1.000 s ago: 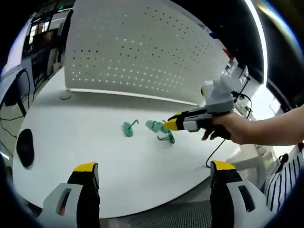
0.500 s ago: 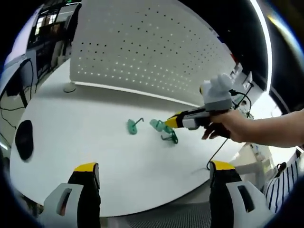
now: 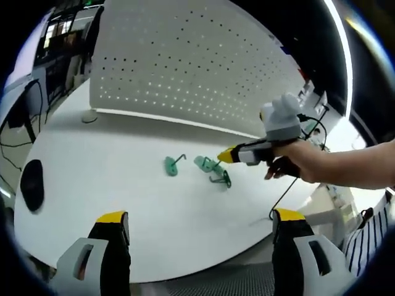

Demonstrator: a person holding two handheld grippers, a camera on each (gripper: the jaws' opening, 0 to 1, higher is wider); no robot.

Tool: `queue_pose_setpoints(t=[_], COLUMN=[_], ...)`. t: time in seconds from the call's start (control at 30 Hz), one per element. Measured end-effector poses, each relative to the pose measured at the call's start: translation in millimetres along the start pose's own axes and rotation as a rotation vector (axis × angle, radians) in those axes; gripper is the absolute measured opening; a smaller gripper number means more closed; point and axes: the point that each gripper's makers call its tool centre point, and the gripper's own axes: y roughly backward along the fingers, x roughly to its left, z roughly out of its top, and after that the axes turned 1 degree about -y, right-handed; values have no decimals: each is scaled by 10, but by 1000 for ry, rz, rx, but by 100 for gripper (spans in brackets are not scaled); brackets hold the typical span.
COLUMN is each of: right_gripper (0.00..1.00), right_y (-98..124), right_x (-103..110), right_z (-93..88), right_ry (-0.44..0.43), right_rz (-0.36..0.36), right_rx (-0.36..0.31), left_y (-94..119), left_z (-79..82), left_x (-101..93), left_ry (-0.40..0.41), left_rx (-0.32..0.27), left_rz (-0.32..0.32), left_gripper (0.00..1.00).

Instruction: Insert the hook assembly into the mounting plate slot until the hook locks in place.

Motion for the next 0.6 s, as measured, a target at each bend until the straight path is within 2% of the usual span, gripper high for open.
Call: queue_pose_setpoints(t=[0.23,0.47,0.53,0.6], right_gripper=[0,0,0,0], right_y=[65,219,266,352], right_x=[-95,-172,-148,-162], right_z=[84,255,294,377], right_ry=[10,-15,-53,-77], right_rz=[-28,-50,-32,-36], right_rx=[-36,-106,-118,-156], left_y=[4,18,17,15], left_z=[25,115,145,169], left_x=[12,-15,-28,-35], left_ry=[-16,-44,-53,-61], left_rx=[1,-12,-17,-19], left_rz=[2,-1,-4,-7], left_gripper=[98,98,98,98])
